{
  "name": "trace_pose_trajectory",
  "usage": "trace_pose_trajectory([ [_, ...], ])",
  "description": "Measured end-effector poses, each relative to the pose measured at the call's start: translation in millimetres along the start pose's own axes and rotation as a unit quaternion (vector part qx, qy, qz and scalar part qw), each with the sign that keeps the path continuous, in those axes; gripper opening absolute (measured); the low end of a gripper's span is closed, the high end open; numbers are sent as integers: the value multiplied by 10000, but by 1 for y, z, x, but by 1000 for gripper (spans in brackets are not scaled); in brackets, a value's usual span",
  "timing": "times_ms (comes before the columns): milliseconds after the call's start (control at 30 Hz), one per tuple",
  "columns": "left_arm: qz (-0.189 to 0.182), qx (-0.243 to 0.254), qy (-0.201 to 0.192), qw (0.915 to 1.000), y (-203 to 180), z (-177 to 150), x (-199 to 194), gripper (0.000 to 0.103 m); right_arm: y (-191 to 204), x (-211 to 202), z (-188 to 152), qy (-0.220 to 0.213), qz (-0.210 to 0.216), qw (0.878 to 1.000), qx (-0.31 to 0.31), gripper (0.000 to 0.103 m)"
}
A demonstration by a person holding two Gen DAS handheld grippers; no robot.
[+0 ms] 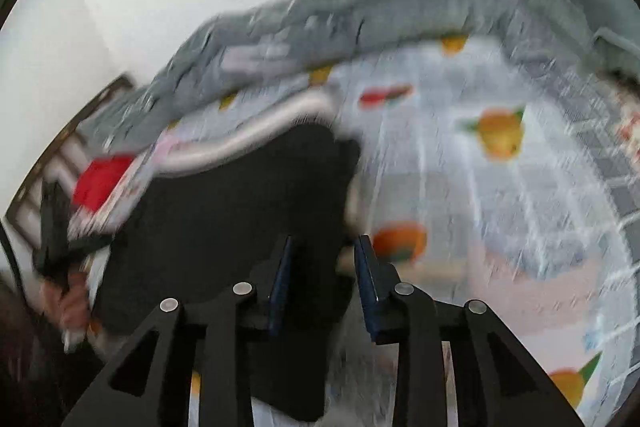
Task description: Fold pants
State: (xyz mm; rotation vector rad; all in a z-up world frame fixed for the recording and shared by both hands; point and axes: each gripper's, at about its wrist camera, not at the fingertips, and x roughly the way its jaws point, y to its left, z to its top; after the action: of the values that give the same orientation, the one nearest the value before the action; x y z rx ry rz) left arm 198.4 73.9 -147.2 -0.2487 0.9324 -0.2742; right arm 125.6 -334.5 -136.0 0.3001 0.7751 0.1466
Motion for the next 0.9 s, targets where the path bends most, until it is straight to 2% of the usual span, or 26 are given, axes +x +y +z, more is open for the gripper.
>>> trace_pose_trajectory([
  [33,163,87,-92,9998,1,-1,-4,36,4,2,9,-105,-68,9999,-15,41],
  [67,211,140,-197,9995,1,-3,-8,44,9,7,21,-115,-78,9999,-42,46],
  [100,196,149,-282,9993,0,-5,-12,50,11,15,33,-70,-92,9999,-47,47],
  [200,38,131,-419,9990,-1,-7,-21,51,14,55,61,424,-197,9989,-64,47],
  [233,44,144,-429,9990,-1,-6,-22,51,14,69,65,673,-315,9972,-54,40],
  [267,84,200,-465,9987,-3,-6,-26,51,16,81,66,849,-285,9960,-62,14],
  [300,160,284,-536,9980,-5,-6,-30,51,20,81,65,843,-238,9960,-185,13],
  [333,225,362,-608,9972,-5,-7,-37,51,26,69,63,568,-278,9972,-399,11],
  [367,318,480,-699,9959,-7,-7,-42,51,26,46,59,97,-103,9988,-462,11],
  [400,362,559,-742,9950,-10,-8,-45,51,22,32,51,-189,2,9989,-418,11],
  [433,399,665,-781,9939,-12,-8,-46,51,19,32,41,-165,-280,9987,-402,10],
  [467,423,781,-803,9928,-17,-6,-45,51,14,49,31,178,-651,9969,-415,11],
  [500,434,827,-813,9923,-20,-4,-44,51,11,64,25,409,-830,9948,-417,11],
  [567,488,913,-821,9912,-31,1,-41,51,12,63,20,263,-1017,9929,-550,16],
  [633,334,989,-915,9903,-43,9,-39,51,19,45,32,242,-1075,9924,-546,16],
  [733,230,965,-1009,9899,-62,27,-34,51,40,21,49,-211,-903,9940,-585,18],
  [833,-91,1062,-965,9896,-88,52,-17,51,72,32,61,-251,-835,9910,-1019,20],
  [900,-60,1380,-917,9862,-105,61,7,52,83,59,66,-46,-859,9902,-1096,20],
])
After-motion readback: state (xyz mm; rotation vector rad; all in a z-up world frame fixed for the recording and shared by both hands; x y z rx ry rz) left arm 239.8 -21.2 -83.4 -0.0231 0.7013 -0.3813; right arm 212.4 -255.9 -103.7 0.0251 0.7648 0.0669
